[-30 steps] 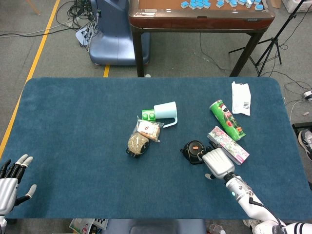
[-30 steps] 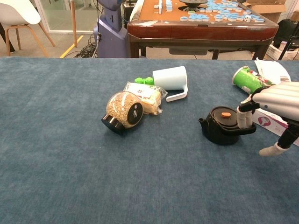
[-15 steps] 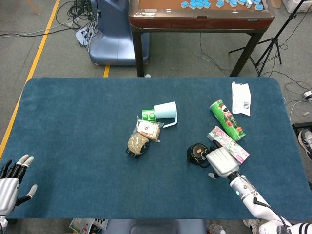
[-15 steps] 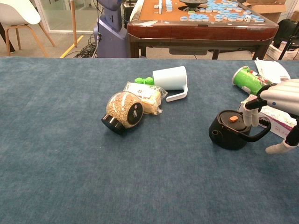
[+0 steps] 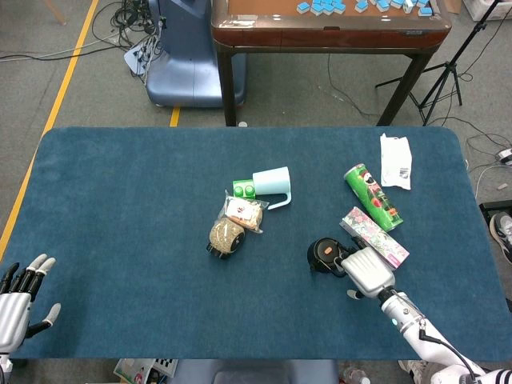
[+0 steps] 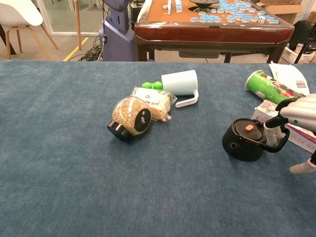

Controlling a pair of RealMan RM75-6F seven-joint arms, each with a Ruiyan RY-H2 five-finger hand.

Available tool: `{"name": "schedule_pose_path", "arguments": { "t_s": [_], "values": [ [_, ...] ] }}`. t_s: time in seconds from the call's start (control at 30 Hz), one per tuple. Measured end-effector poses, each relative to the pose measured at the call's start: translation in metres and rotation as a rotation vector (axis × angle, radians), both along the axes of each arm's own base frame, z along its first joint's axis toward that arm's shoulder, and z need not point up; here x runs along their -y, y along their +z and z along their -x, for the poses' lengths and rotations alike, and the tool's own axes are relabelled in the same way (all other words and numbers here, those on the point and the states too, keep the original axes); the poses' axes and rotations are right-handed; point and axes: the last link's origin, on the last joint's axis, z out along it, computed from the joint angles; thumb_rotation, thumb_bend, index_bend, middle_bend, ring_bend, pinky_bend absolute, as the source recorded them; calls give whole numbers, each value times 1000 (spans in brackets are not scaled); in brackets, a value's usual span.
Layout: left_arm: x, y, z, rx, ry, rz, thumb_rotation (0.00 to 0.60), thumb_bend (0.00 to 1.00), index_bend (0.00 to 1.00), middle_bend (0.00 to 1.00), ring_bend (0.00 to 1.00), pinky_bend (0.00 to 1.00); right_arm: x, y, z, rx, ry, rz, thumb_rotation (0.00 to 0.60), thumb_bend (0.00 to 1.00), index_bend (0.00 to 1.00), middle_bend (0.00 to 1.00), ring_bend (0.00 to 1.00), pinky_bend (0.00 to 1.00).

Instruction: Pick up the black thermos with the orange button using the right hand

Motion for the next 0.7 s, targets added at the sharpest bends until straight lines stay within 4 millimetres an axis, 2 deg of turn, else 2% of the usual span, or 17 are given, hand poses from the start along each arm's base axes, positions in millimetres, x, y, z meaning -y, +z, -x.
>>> {"name": "schedule_pose_path", "arguments": {
  "t_s": [0.7],
  "values": [
    [1,-1,1,2,5,3,600,296,109,68,129,15,-2,-2,7,-36,4,-31,600,16,484,474,337,111]
  ]
}}
